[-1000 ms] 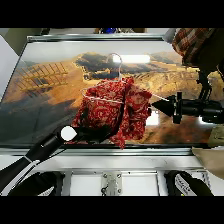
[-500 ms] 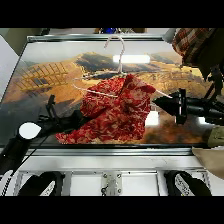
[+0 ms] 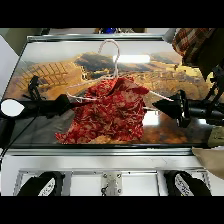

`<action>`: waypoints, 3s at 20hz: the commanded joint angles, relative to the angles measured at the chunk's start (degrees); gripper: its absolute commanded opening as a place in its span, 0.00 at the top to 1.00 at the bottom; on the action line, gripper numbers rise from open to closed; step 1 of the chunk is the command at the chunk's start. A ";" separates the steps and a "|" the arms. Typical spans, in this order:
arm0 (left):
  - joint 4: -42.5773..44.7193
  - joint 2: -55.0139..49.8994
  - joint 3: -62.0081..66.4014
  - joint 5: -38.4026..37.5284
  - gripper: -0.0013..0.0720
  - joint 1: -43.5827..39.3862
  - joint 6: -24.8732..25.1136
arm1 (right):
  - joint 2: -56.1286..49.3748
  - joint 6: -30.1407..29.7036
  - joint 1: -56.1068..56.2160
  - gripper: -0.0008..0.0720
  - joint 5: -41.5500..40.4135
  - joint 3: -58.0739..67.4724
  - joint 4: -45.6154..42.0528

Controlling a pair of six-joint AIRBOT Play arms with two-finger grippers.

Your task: Fold the clothes and pants, and hang the long-sleeved shirts on hangers.

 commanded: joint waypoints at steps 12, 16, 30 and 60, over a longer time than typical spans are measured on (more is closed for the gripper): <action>2.84 -6.99 19.98 -10.21 0.95 0.09 6.21 | 0.39 0.24 0.02 0.98 -1.88 -0.02 -0.44; 5.77 -7.02 25.51 -13.07 0.95 0.07 6.25 | 0.39 2.32 0.02 0.98 -2.36 -0.02 -4.74; 16.17 -7.06 46.75 -19.54 0.95 -20.90 1.81 | 0.63 2.32 10.67 0.98 -10.05 -0.02 5.44; 23.32 -3.91 57.94 -21.90 0.95 -19.17 0.68 | 10.80 6.84 3.48 0.98 -40.89 3.19 1.92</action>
